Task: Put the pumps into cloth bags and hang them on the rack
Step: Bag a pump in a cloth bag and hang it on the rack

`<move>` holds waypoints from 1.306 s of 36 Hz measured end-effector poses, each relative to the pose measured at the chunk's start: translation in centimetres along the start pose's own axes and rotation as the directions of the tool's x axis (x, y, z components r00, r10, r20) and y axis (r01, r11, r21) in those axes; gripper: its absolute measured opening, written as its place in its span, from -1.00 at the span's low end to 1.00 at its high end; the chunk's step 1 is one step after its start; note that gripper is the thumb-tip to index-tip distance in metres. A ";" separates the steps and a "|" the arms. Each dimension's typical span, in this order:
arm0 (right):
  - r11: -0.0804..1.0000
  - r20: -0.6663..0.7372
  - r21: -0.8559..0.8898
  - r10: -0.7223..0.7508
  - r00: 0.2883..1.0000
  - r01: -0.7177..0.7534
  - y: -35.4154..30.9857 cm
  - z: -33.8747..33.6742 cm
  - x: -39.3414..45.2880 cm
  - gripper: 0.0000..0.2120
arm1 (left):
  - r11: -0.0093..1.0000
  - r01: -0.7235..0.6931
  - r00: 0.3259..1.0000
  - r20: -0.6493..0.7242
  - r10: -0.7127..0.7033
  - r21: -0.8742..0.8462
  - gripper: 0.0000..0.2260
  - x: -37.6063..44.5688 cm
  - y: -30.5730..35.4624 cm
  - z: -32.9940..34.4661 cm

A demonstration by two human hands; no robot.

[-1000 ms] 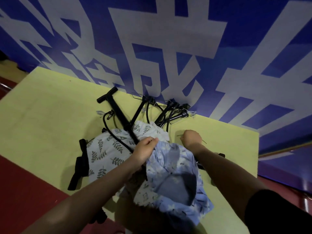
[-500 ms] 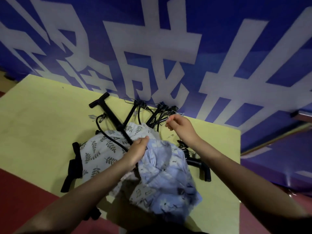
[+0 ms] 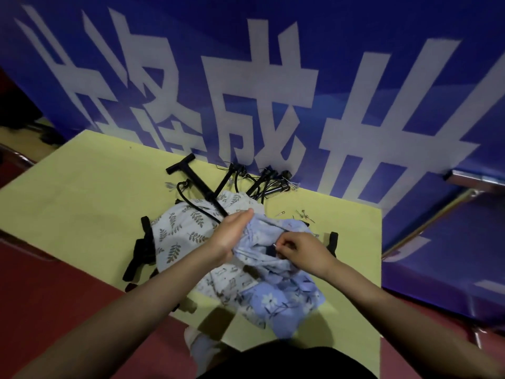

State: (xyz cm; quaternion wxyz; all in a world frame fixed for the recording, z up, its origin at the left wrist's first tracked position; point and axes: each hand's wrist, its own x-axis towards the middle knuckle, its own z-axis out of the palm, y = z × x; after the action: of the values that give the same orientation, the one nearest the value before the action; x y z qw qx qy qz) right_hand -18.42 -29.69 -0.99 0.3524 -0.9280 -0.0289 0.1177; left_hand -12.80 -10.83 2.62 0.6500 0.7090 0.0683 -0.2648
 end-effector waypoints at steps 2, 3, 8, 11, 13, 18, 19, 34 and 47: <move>1.000 -0.012 -0.027 -0.014 1.000 0.013 -0.1 -0.2 -0.7 -0.84 | 0.999 -0.016 0.999 0.039 0.014 0.028 -0.16 -0.2 -1.2 -0.6; 0.998 -0.012 -0.061 -0.024 1.000 0.023 -0.1 -0.3 -1.0 -0.84 | 0.999 -0.020 0.998 0.052 0.018 0.036 -0.16 -0.7 -1.5 -0.8; 0.952 0.044 -0.275 -0.125 0.991 0.132 0.1 -1.0 -2.2 -0.78 | 0.999 -0.028 0.999 0.043 0.026 0.041 -0.38 -2.2 -2.2 -1.0; 0.916 0.107 -0.356 -0.156 0.982 0.185 0.0 -1.8 -2.8 -0.71 | 0.996 -0.039 0.998 0.042 0.036 0.085 -0.46 -2.6 -2.0 -1.0; 0.892 0.151 -0.382 -0.197 0.969 0.241 0.2 -2.3 -3.3 -0.68 | 0.988 -0.075 0.996 0.062 0.067 0.137 -0.67 -3.2 -1.3 -0.6; 0.770 0.263 -0.471 -0.343 0.902 0.430 0.1 -3.6 -4.3 -0.78 | 0.980 -0.118 0.993 0.048 0.112 0.158 -0.68 -2.9 -0.6 -0.6; 0.746 0.260 -0.491 -0.369 0.892 0.451 0.0 -4.0 -4.5 -0.82 | 0.981 -0.122 0.992 0.057 0.115 0.150 -0.65 -2.8 -0.5 -0.6; 0.716 -0.296 -0.658 -0.532 0.793 0.235 1.7 -7.6 -4.9 -0.68 | 0.996 -0.069 0.996 0.056 0.072 -0.057 -0.74 -0.9 1.0 -0.2; 0.788 -0.416 0.526 -0.089 0.905 0.319 0.2 -6.8 -4.8 -0.72 | 0.934 -0.208 0.978 0.032 0.208 0.291 -0.78 -2.5 3.0 -4.1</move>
State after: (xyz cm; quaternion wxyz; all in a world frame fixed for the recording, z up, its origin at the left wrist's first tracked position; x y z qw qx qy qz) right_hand -21.49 -34.85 4.76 0.6291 -0.7710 -0.0267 -0.0952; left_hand -12.38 -6.69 6.49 0.5621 0.8007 -0.0471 -0.2020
